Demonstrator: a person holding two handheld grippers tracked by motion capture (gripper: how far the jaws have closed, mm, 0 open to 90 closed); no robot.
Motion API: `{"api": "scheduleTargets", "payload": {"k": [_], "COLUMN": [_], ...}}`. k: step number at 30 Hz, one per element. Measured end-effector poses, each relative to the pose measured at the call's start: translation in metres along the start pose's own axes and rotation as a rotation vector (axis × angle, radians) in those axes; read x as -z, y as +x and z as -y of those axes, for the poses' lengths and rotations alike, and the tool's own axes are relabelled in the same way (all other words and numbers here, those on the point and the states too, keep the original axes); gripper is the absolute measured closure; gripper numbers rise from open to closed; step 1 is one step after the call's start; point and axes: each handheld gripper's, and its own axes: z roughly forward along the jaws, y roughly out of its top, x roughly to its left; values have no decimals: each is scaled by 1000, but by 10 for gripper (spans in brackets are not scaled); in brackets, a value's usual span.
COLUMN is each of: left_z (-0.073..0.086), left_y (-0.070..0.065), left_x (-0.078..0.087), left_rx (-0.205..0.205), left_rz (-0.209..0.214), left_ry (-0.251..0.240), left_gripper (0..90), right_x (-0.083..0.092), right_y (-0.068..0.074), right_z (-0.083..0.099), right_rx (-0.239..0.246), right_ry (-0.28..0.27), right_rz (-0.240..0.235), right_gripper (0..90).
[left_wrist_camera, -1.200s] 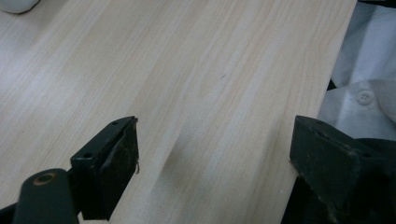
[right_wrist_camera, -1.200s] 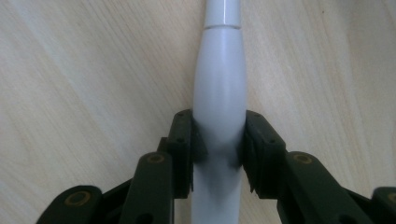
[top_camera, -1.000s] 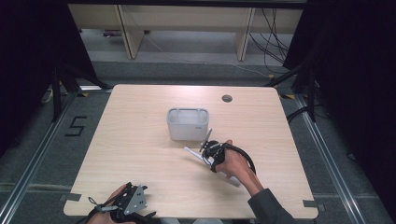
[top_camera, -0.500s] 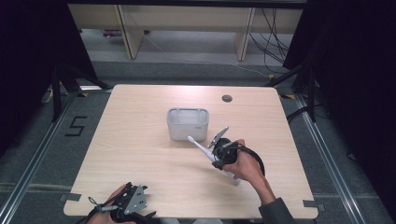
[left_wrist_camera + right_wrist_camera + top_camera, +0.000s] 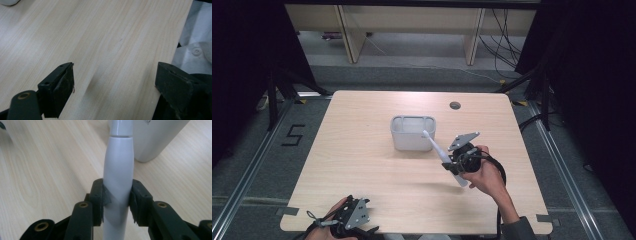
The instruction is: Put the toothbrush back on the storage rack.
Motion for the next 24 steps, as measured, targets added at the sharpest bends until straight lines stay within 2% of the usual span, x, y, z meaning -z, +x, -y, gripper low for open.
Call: {"api": "scheduleTargets", "payload": {"k": [1,2,3,4,6,7,8,10,11,14,15,18,19,22,24], "left_z": [0,0,0,0,0,0,0,0,0,0,0,0,0,0,0], "left_y": [0,0,0,0,0,0,0,0,0,0,0,0,0,0,0], "left_x": [0,0,0,0,0,0,0,0,0,0,0,0,0,-1,0], "left_rx": [1,0,1,2,2,0,1,1,2,2,1,1,2,4,1], "left_rz": [0,0,-2,-3,-5,-1,0,0,0,0,-2,1,1,-4,-3], "left_ry": [-2,0,2,2,-5,-2,1,1,-4,2,1,0,1,-5,-4], "left_gripper": [154,154,153,153,153,154,154,153,153,153,153,153,153,154,153], "right_x": [4,4,4,5,4,7,7,7,9,10,10,11,11,11,11], "right_y": [-3,-3,-6,-7,-9,-10,-10,-13,-15,-16,-20,-24,-27,-32,-34], "right_z": [0,0,1,1,1,1,1,1,0,0,-1,-1,-2,-2,-3], "right_rx": [-14,-14,11,-3,-2,-38,-38,-25,-43,-59,-73,-86,-115,-112,-136], "right_ry": [-32,-32,-74,-78,-117,-135,-135,-184,-199,-229,-269,-293,-326,-343,-360], "right_rz": [-11,-11,-18,-15,6,10,10,57,55,52,63,50,57,65,68], "right_gripper": [666,666,666,666,666,666,666,666,666,666,666,666,666,666,666]}}
